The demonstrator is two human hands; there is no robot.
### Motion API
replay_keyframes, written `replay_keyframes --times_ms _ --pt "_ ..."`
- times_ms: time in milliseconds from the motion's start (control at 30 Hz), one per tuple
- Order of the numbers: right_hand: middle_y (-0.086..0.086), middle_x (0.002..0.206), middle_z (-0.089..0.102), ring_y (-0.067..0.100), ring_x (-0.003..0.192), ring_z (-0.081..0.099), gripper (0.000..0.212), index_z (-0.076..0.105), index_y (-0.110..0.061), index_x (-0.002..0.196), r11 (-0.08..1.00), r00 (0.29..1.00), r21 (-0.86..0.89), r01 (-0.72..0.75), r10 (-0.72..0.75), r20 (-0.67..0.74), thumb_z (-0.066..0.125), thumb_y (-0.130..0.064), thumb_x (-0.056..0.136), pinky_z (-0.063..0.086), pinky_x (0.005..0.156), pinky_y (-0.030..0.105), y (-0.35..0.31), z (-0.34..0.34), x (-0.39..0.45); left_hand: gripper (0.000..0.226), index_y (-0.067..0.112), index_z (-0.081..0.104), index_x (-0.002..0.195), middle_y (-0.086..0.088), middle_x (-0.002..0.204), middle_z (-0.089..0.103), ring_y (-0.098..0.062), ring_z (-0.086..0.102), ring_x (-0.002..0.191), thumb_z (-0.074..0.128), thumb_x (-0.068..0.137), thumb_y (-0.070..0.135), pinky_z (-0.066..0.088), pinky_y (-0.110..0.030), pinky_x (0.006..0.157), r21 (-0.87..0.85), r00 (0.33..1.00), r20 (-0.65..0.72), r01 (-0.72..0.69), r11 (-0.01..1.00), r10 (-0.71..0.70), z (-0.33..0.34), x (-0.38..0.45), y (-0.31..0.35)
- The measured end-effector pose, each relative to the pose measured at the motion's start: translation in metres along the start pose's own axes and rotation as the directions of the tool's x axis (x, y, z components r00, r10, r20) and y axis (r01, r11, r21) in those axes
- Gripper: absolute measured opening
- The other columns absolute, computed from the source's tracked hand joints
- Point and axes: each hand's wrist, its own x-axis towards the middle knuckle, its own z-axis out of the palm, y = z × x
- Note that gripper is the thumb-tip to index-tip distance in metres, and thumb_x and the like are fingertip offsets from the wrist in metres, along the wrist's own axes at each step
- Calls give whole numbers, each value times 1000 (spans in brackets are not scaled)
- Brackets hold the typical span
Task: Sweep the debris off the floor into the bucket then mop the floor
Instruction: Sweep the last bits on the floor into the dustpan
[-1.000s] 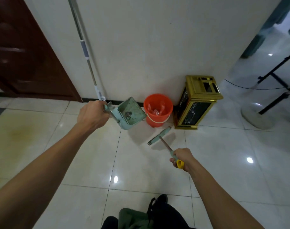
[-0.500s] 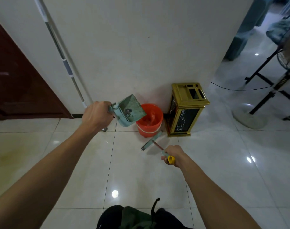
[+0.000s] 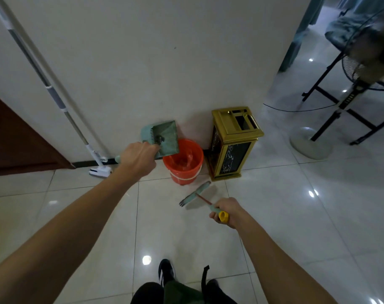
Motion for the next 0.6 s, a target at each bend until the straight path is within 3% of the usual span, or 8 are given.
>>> replay_keyframes --times_ms 200,300,600 --pt "40 110 57 27 51 58 16 49 10 111 1000 999 -16 -23 22 -42 48 4 96 45 39 23 7 4 12 18 28 66 99 1 85 70 -24 68 75 62 85 16 44 -32 58 62 989 80 -131 989 126 29 13 3" --pt "40 110 57 28 50 58 19 49 11 114 1000 998 -11 -22 22 -54 45 7 96 45 39 23 10 5 12 18 27 68 103 0 96 72 -25 70 85 62 90 16 48 -36 63 81 978 107 -187 979 178 45 12 11" --pt "43 117 54 27 51 57 30 47 16 124 999 999 -21 -30 30 -26 45 9 95 47 39 23 18 -2 -1 25 25 66 119 0 105 73 -24 72 92 63 95 20 54 -37 71 230 923 133 -384 894 362 61 13 37"
